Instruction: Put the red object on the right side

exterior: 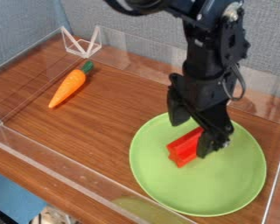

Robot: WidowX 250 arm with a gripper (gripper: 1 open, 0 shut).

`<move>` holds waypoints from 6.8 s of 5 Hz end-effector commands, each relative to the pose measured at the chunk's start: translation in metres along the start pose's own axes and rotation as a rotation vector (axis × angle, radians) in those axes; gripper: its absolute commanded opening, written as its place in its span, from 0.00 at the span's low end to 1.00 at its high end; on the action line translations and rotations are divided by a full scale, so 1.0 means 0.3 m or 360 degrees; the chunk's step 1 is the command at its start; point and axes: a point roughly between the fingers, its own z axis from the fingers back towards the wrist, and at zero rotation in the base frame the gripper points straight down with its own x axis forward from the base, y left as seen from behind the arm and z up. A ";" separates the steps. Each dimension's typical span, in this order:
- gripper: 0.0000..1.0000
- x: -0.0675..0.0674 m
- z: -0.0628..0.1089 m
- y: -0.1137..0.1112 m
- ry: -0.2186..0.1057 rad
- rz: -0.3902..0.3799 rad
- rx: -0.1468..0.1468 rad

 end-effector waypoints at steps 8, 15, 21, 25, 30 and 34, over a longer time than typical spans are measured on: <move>1.00 -0.026 0.182 0.343 -0.0067 0.0286 0.0154; 1.00 0.152 0.114 0.267 -0.0158 -0.0121 0.0012; 1.00 0.174 0.036 0.215 -0.0200 -0.0133 0.0010; 1.00 0.161 0.166 0.323 -0.0185 -0.0387 0.0098; 1.00 0.171 0.205 0.315 -0.0086 -0.0787 0.0153; 1.00 0.152 0.123 0.316 -0.0090 -0.0897 0.0170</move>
